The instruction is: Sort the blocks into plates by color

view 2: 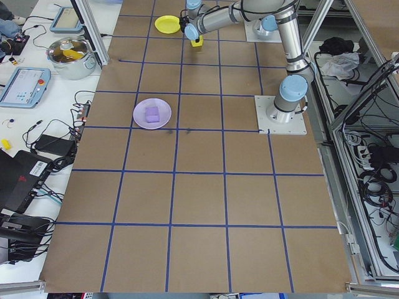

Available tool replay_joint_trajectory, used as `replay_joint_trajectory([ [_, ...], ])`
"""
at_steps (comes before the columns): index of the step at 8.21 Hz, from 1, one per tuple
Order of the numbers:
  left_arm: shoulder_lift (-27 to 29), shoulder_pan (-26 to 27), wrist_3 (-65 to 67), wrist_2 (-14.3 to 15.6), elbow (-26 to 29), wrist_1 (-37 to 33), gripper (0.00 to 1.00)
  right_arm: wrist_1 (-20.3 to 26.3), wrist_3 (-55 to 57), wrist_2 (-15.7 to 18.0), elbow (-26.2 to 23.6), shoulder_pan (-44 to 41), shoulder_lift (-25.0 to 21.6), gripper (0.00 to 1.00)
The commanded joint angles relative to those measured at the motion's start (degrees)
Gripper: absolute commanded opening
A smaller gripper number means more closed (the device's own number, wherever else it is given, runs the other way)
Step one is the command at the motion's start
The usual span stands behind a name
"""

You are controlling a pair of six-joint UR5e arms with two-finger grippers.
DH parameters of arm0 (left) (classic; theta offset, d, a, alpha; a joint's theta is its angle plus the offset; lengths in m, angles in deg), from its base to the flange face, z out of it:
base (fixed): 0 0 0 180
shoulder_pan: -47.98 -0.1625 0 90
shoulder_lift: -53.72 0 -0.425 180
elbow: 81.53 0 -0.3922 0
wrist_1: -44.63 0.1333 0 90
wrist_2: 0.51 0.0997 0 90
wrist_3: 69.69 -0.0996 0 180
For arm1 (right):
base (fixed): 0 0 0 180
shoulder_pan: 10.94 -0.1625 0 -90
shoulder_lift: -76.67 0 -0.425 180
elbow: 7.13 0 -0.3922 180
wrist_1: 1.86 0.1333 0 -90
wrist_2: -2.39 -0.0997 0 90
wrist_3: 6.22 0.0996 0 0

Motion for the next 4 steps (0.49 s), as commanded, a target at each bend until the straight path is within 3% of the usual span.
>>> replay_joint_trajectory([
  [1,-1.2,-0.4,-1.3,1.0,-0.2,0.1,1.00,0.1,-0.1,0.0,-0.5,0.0,0.0,1.00],
  [4,-2.8,-0.6,-6.5,1.0,-0.3,0.0,1.00,0.1,-0.3,0.1,-0.6,0.0,0.0,1.00],
])
